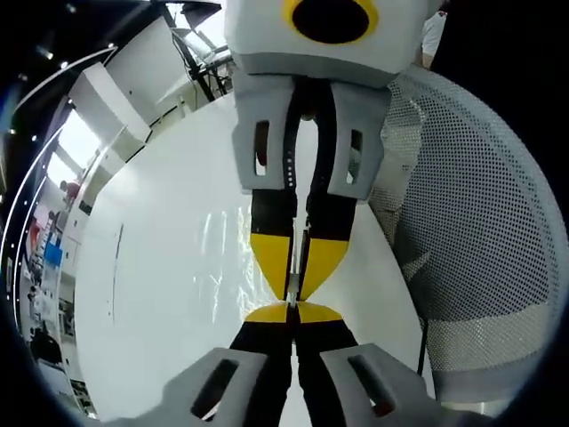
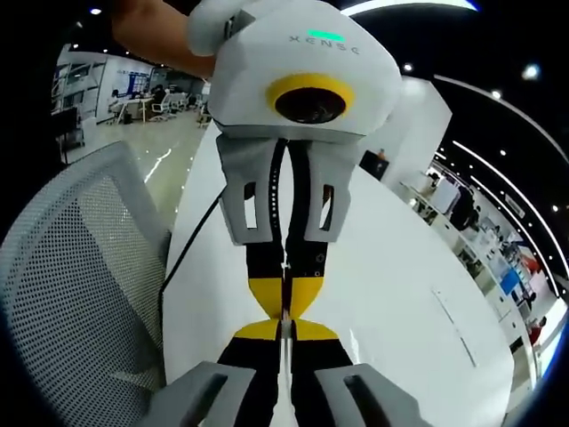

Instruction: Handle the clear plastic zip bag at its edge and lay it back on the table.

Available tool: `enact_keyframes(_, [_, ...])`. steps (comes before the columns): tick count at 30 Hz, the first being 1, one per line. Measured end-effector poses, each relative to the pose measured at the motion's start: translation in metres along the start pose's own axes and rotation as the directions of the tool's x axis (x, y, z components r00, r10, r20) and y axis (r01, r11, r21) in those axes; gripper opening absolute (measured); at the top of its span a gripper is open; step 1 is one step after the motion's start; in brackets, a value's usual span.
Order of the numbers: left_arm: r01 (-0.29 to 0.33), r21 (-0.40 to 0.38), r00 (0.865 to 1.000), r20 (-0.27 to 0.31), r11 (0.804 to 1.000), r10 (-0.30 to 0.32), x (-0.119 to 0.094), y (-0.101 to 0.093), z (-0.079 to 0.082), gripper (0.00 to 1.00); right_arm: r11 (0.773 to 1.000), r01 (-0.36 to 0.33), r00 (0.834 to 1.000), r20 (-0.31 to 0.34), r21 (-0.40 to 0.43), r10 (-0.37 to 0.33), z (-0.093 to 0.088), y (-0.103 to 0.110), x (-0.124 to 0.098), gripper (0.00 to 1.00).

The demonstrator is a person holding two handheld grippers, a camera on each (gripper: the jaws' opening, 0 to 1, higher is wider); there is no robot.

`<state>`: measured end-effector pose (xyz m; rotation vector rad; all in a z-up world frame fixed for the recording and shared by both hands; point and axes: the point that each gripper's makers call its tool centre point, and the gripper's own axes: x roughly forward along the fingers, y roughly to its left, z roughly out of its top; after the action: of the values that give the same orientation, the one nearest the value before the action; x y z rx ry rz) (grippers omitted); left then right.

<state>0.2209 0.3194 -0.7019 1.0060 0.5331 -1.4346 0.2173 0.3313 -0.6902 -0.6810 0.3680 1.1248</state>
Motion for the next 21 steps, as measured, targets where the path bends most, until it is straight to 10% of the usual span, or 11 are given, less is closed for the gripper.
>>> enact_keyframes(21, [-0.003, -0.027, 1.0, 0.018, 1.0, 0.003, -0.0011, -0.0014, 0.0023, 0.0, 1.0, -0.002, 1.0, -0.01, -0.006, 0.002, -0.0032, -0.0001, -0.0003, 0.0])
